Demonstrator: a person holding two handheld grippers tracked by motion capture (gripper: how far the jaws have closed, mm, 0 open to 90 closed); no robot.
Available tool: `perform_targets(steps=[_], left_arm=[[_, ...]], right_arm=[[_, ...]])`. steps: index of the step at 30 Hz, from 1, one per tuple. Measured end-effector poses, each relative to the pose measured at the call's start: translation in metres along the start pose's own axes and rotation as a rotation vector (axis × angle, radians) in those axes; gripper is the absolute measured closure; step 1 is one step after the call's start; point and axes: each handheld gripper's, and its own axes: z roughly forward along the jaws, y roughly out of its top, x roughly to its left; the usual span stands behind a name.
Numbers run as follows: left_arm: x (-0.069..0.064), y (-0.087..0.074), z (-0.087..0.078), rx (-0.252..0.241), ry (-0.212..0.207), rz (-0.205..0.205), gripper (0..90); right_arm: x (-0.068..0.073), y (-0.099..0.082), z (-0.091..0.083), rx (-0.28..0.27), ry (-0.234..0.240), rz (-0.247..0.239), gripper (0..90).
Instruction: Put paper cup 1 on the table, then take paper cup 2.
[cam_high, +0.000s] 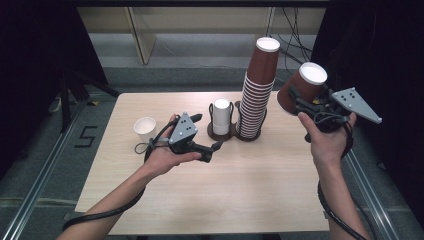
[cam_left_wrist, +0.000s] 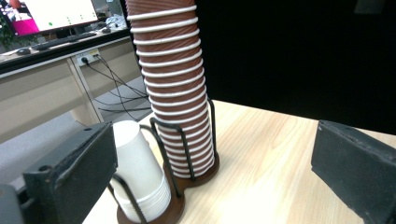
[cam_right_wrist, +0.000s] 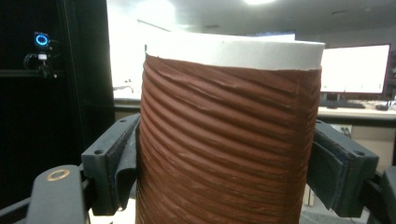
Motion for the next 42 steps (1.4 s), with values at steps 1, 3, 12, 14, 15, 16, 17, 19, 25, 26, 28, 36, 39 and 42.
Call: perform_targets(steps=[1,3,12,14,15,16,17,19,25,26,28,36,39,42], left_arm=[[0.0,-0.002,-0.002,0.004,0.002,-0.001,0.0],[0.001,-0.007,-0.006,0.005,0.007,-0.01,0.0],[0.0,-0.02,-0.018,0.01,0.018,-0.024,0.0],[-0.001,-0.022,-0.02,0.006,0.022,-0.029,0.0],[-0.002,-0.024,-0.021,0.009,0.027,-0.026,0.0],[-0.002,-0.026,-0.021,0.008,0.028,-0.023,0.0],[-0.003,-0.028,-0.02,0.007,0.029,-0.026,0.0],[-0.005,-0.032,-0.019,0.006,0.032,-0.04,0.0],[-0.015,-0.043,-0.014,0.013,0.019,-0.037,0.0],[-0.017,-0.045,-0.014,0.014,0.02,-0.035,0.0],[-0.019,-0.048,-0.014,0.009,0.032,-0.032,0.0],[-0.026,-0.062,-0.018,0.03,0.046,-0.011,0.0],[-0.027,-0.068,-0.018,0.036,0.049,-0.013,0.0],[-0.029,-0.072,-0.016,0.04,0.046,-0.014,0.0]], right_arm=[[0.0,-0.004,-0.001,0.003,-0.001,0.005,20.0],[0.002,-0.013,-0.004,0.022,-0.008,0.018,20.0],[0.003,-0.05,-0.02,0.083,-0.019,0.055,20.0],[0.005,-0.057,-0.022,0.098,-0.01,0.063,20.0],[0.006,-0.06,-0.023,0.106,-0.009,0.071,20.0],[0.007,-0.064,-0.024,0.111,0.001,0.073,20.0],[0.008,-0.066,-0.024,0.104,0.004,0.079,20.0],[0.012,-0.072,-0.026,0.128,0.017,0.096,20.0],[0.021,-0.09,-0.029,0.168,0.041,0.106,19.9],[0.023,-0.093,-0.028,0.157,0.048,0.106,20.0],[0.027,-0.1,-0.029,0.172,0.065,0.126,19.9],[0.048,-0.122,-0.025,0.243,0.116,0.133,19.9],[0.059,-0.128,-0.022,0.263,0.138,0.134,19.9],[0.067,-0.133,-0.019,0.27,0.152,0.144,19.9]])
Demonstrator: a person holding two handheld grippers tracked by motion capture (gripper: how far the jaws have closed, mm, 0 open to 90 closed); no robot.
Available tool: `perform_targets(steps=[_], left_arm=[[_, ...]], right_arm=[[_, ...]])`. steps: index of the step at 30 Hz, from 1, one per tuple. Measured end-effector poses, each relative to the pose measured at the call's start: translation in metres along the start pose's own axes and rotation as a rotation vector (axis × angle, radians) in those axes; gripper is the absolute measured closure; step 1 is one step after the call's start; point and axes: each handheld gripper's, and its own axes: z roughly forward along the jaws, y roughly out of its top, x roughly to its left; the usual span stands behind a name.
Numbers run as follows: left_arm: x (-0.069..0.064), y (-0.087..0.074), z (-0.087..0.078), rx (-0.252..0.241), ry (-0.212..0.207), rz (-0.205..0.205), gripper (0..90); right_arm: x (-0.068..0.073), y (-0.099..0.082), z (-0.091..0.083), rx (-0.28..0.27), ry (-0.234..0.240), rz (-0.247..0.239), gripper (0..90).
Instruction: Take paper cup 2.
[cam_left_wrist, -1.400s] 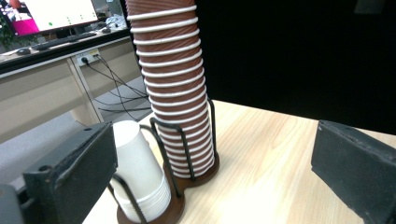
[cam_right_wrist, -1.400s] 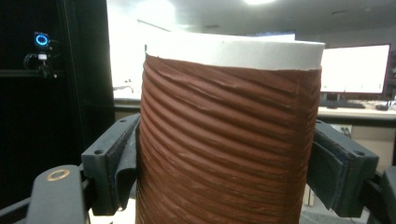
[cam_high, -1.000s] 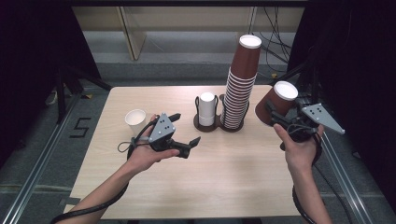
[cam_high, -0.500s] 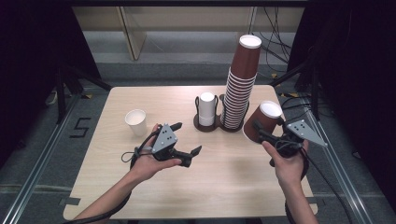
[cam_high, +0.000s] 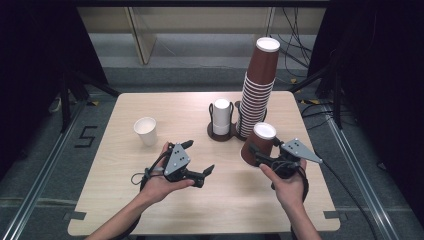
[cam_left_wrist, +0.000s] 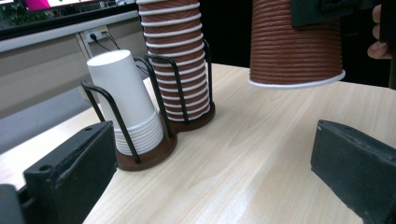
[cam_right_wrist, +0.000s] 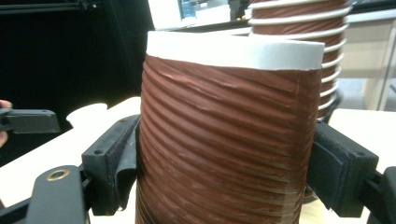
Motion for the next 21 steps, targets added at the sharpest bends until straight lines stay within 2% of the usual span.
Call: perform_targets(steps=[3,10,13,14,15,16,17,18,21], left_arm=[[-0.003,-0.003,0.003,0.003,-0.009,-0.004,0.0],[-0.008,-0.006,0.015,0.017,-0.033,-0.004,0.0],[-0.01,-0.006,0.02,0.014,-0.042,-0.002,0.0],[-0.01,-0.006,0.021,0.015,-0.045,0.002,0.0],[-0.01,-0.005,0.022,0.013,-0.049,0.005,0.0],[-0.01,-0.005,0.023,0.012,-0.053,0.012,0.0],[-0.011,-0.004,0.024,0.011,-0.059,0.013,0.0],[-0.011,-0.004,0.025,0.008,-0.062,0.012,0.0],[-0.012,-0.001,0.028,0.002,-0.075,0.0,0.0]], right_arm=[[0.004,-0.004,0.004,0.01,0.032,0.028,19.9],[0.004,-0.007,0.007,0.009,0.054,0.077,19.9],[0.002,-0.009,0.009,0.009,0.045,0.079,19.9],[0.003,-0.01,0.008,0.017,0.055,0.111,19.9],[0.003,-0.01,0.009,0.014,0.051,0.111,19.8],[0.003,-0.011,0.009,0.021,0.059,0.146,19.9],[0.002,-0.012,0.01,0.021,0.059,0.151,19.9],[0.002,-0.012,0.01,0.032,0.055,0.18,19.8],[0.0,-0.014,0.011,0.027,0.063,0.219,19.9]])
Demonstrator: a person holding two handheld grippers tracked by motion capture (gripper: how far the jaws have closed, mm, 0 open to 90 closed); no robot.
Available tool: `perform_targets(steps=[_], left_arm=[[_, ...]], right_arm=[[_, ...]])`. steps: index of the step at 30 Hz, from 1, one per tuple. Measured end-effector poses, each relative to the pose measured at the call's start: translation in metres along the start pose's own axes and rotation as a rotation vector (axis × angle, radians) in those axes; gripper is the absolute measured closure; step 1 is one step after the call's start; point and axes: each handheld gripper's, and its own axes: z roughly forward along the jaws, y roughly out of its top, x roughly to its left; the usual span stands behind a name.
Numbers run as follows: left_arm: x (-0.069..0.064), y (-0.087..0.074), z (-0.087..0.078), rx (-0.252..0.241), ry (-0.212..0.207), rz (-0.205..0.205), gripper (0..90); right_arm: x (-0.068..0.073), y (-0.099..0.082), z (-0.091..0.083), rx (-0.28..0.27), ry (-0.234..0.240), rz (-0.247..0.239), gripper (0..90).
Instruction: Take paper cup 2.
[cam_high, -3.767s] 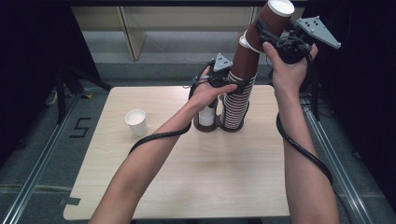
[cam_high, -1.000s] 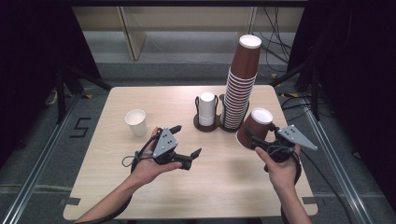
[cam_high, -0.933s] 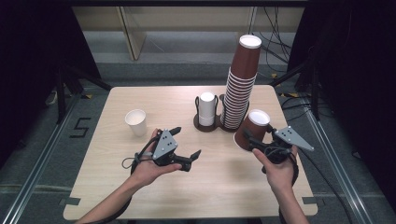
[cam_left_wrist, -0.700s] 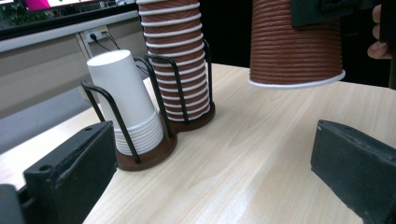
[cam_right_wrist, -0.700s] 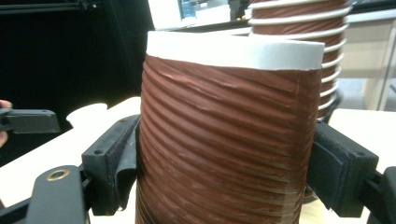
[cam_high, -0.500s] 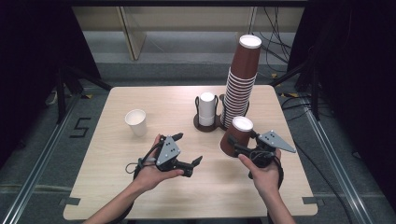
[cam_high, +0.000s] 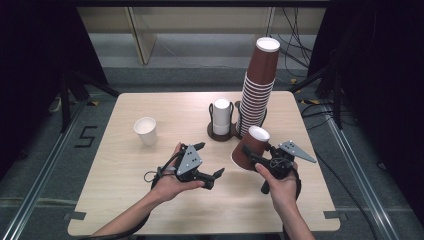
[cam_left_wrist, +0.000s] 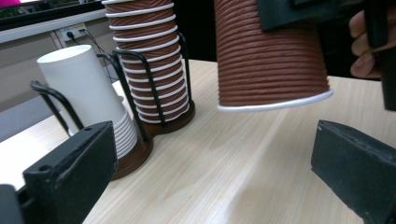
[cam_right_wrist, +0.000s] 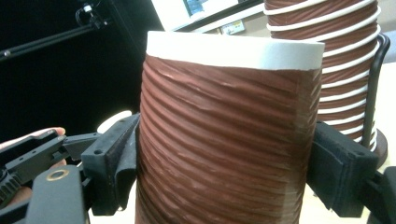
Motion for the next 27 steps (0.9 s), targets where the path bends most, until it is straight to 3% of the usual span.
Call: perform_targets(steps=[8,9,13,15,18,20,23,24,27], left_arm=[[-0.002,0.002,0.011,-0.012,-0.041,-0.019,0.3],[-0.002,0.002,0.013,-0.008,-0.042,-0.023,0.3],[-0.004,0.001,0.016,0.003,-0.055,-0.033,0.0],[-0.005,0.001,0.017,0.008,-0.068,-0.032,0.0],[-0.007,0.001,0.02,-0.004,-0.078,-0.04,0.0],[-0.008,0.001,0.02,0.002,-0.08,-0.037,0.0],[-0.009,0.0,0.022,0.006,-0.074,-0.032,0.0],[-0.009,0.0,0.022,0.007,-0.076,-0.031,0.0],[-0.01,0.001,0.026,0.007,-0.086,-0.026,0.0]], right_arm=[[-0.003,-0.005,0.004,0.013,0.03,0.042,19.9],[-0.004,-0.006,0.005,0.009,0.03,0.027,19.8],[-0.005,-0.01,0.007,0.024,0.024,0.073,19.8],[-0.005,-0.012,0.008,0.023,0.043,0.134,19.9],[-0.008,-0.014,0.009,0.023,0.049,0.171,19.9],[-0.01,-0.015,0.009,0.019,0.035,0.165,19.9],[-0.01,-0.016,0.008,0.009,0.061,0.181,19.8],[-0.011,-0.016,0.009,0.007,0.058,0.167,19.8],[-0.009,-0.017,0.009,0.022,0.04,0.184,19.9]])
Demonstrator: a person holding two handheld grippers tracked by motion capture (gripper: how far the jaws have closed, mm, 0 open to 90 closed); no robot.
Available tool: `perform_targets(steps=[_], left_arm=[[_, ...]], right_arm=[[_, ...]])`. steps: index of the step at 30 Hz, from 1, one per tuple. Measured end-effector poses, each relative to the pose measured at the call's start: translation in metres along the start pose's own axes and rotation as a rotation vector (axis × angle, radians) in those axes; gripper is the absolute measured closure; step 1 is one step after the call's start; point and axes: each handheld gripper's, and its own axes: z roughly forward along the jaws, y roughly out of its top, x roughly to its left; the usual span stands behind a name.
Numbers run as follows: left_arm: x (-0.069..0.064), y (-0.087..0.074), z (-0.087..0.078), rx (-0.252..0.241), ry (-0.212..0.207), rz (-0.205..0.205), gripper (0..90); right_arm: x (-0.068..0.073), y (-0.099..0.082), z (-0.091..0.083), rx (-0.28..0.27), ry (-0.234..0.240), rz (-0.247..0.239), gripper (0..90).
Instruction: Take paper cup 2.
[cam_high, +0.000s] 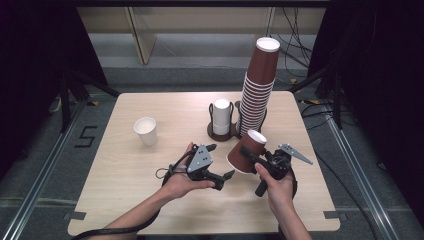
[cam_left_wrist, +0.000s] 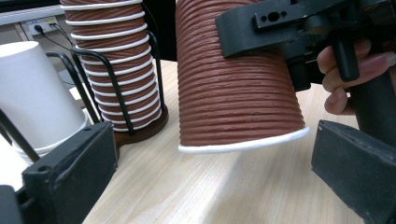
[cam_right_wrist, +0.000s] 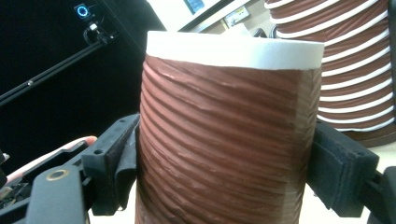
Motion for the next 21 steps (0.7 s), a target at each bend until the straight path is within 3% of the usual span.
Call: perform_targets(steps=[3,5,21], left_arm=[[-0.002,0.002,0.004,-0.018,-0.017,0.004,0.0],[-0.004,0.003,0.006,-0.012,-0.019,0.014,0.0],[-0.011,0.003,0.036,0.032,-0.045,-0.008,0.0]], right_arm=[[0.0,-0.001,0.0,0.001,0.011,0.014,19.9],[-0.001,-0.001,0.0,-0.002,0.007,-0.002,19.8],[0.003,-0.001,0.001,-0.002,0.01,0.018,19.9]])
